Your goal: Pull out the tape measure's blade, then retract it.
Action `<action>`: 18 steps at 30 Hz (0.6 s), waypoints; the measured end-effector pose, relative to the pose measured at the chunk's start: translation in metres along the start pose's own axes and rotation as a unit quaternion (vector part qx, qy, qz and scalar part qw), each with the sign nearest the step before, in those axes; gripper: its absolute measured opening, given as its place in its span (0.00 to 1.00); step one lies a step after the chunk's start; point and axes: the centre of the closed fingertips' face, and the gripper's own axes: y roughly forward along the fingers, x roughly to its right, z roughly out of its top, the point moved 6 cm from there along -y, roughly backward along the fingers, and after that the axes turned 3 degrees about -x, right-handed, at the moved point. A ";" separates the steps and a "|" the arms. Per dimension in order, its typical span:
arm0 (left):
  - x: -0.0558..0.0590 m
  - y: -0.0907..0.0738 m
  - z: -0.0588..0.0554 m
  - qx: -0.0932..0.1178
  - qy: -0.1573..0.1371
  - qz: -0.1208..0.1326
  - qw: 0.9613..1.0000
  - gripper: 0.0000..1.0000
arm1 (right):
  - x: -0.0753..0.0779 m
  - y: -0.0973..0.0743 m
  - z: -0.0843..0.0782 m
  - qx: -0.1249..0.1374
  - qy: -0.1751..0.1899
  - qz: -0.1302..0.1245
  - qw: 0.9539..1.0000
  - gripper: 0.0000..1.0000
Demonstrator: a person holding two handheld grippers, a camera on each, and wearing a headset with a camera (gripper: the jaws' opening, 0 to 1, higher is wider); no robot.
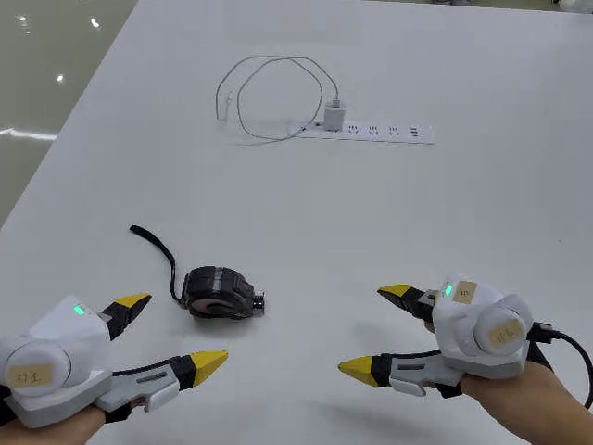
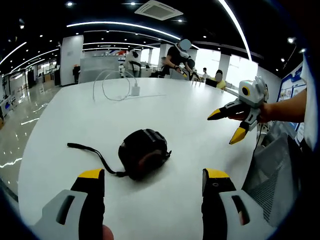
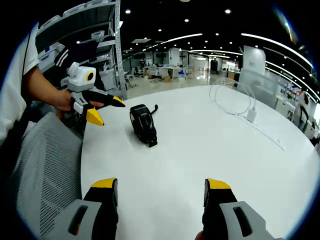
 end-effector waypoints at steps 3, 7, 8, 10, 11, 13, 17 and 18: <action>0.000 -0.004 -0.003 -0.005 0.007 0.000 1.000 0.78 | 0.000 -0.005 -0.004 -0.002 0.002 -0.003 1.000 0.69; -0.003 -0.012 -0.006 -0.006 0.009 0.000 1.000 0.79 | -0.001 -0.011 -0.011 -0.006 0.005 -0.004 1.000 0.72; -0.005 -0.014 -0.006 -0.006 0.007 0.000 1.000 0.79 | 0.000 -0.012 -0.013 -0.006 0.005 -0.005 1.000 0.72; -0.006 -0.018 -0.006 -0.004 0.005 0.002 1.000 0.80 | -0.001 -0.015 -0.015 -0.007 0.008 -0.007 1.000 0.74; -0.006 -0.019 -0.006 -0.004 0.005 0.002 1.000 0.80 | -0.001 -0.016 -0.016 -0.007 0.009 -0.007 1.000 0.74; -0.007 -0.022 -0.007 -0.007 0.006 0.004 1.000 0.80 | -0.003 -0.018 -0.019 -0.011 0.009 -0.009 1.000 0.76; -0.007 -0.026 -0.008 -0.009 0.010 0.001 1.000 0.81 | -0.007 -0.024 -0.023 -0.013 0.012 -0.011 1.000 0.77; -0.007 -0.027 -0.008 -0.008 0.010 -0.001 1.000 0.82 | -0.007 -0.026 -0.024 -0.014 0.012 -0.013 1.000 0.77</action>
